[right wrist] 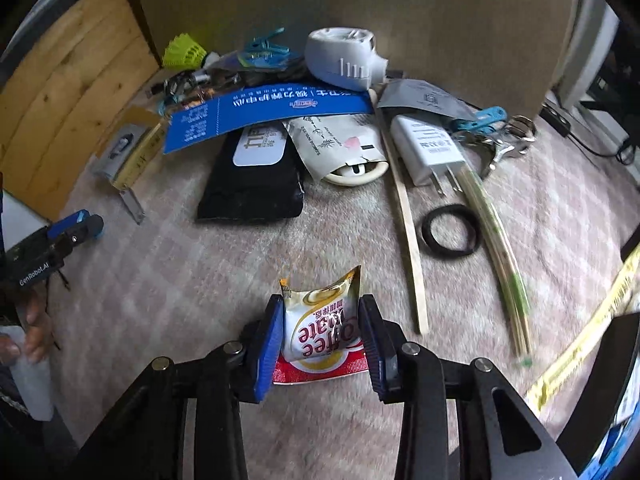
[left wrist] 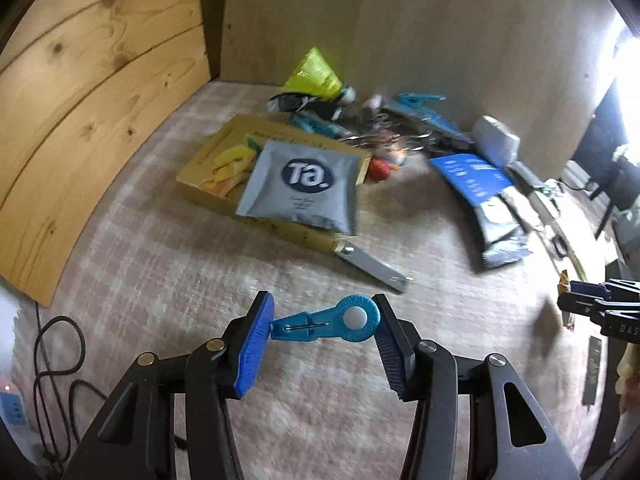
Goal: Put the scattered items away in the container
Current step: 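Grasp the blue plastic clip with the left tool while the right tool grasps the Coffee-mate sachet, then carry both items over the black tray and release them from both tools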
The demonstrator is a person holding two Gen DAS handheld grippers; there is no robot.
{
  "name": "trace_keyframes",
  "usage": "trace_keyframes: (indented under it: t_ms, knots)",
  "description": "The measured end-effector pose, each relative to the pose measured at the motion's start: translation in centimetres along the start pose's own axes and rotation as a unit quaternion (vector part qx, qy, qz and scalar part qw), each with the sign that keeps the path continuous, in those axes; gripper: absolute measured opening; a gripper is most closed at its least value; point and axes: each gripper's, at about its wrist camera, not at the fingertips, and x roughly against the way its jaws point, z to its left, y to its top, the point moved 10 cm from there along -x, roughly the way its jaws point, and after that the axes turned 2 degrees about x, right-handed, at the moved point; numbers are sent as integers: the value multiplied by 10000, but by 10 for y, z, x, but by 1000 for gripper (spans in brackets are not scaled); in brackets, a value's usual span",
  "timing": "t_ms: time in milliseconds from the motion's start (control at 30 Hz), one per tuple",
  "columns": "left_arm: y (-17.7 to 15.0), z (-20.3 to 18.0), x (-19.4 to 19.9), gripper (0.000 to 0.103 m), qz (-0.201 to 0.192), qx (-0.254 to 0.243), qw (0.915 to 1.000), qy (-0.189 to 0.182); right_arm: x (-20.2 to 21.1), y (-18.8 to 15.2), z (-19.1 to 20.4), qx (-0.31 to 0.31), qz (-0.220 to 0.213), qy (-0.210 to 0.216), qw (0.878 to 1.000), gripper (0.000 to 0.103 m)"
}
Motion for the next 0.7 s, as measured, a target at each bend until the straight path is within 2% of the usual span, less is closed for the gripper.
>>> trace_keyframes:
  t_ms: [100, 233, 400, 533, 633, 700]
  knots:
    - [-1, -21, 15, 54, -92, -211, 9997, -117, 11, -8, 2, -94, -131, 49, 9999, 34]
    - [-4, -67, 32, 54, -171, -621, 9972, -378, 33, -17, -5, -345, -348, 66, 9988, 34]
    - [-19, -147, 48, 54, -147, -1229, 9880, -921, 77, -52, -32, -761, -634, 3, 9951, 34]
    - [-42, -228, 59, 54, -37, -1814, 9733, -1403, 106, -77, -60, -1063, -826, -250, 9906, 34]
    - [-68, -292, 67, 54, 52, -2289, 9574, -1760, 131, -105, -92, -1378, -909, -468, 9852, 34]
    - [-90, -336, 73, 54, 114, -2644, 9439, -1974, 144, -127, -118, -1626, -937, -680, 9799, 34]
